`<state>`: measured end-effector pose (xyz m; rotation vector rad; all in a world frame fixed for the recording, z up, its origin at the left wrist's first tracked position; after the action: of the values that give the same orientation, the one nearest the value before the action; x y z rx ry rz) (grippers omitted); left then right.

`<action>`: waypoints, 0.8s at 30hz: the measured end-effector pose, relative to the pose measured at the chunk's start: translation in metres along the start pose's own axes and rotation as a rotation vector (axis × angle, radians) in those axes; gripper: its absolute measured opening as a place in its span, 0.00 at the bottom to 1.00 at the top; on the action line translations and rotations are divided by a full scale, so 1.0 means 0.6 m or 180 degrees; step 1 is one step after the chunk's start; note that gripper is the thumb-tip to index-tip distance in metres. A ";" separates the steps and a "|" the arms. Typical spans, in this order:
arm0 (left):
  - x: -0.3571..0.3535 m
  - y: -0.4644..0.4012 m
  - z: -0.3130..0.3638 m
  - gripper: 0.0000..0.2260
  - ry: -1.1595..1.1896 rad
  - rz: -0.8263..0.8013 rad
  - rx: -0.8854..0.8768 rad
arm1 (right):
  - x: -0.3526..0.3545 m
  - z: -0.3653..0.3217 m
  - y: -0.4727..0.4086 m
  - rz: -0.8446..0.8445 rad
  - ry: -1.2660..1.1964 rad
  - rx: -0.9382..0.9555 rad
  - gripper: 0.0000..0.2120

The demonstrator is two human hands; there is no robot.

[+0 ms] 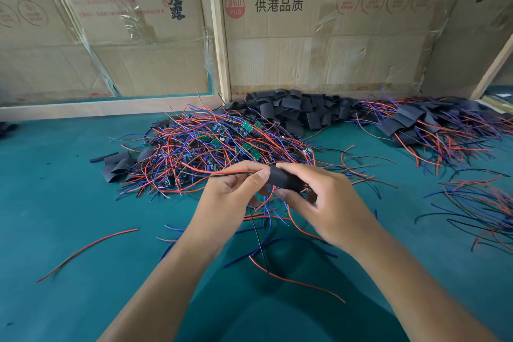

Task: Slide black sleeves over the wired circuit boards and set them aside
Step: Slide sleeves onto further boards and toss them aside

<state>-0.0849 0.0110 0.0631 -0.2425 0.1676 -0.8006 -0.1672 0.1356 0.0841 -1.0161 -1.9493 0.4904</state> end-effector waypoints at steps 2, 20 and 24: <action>-0.002 0.000 -0.010 0.09 0.0103 0.0075 0.0122 | -0.003 -0.004 0.001 0.0043 0.0170 0.0072 0.19; 0.001 -0.008 -0.066 0.03 -0.0134 0.0655 0.0005 | 0.099 0.042 -0.069 0.0809 0.1405 -0.0043 0.09; -0.029 0.002 -0.058 0.09 -0.1298 0.0298 -0.0465 | 0.152 0.147 -0.146 0.0446 0.2549 -0.0154 0.13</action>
<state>-0.1040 0.0192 0.0303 -0.5260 -0.1467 -0.6319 -0.3090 0.1611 0.1396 -1.1555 -1.1843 0.0738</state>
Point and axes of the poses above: each hand's wrist, its own y-axis away from the middle knuckle, its own x-axis out of the back of the hand, z = x × y, the point moved 9 cm from there along -y, towards the middle knuckle, and after that the axes turned 12 degrees about z, right-handed, at the moved point
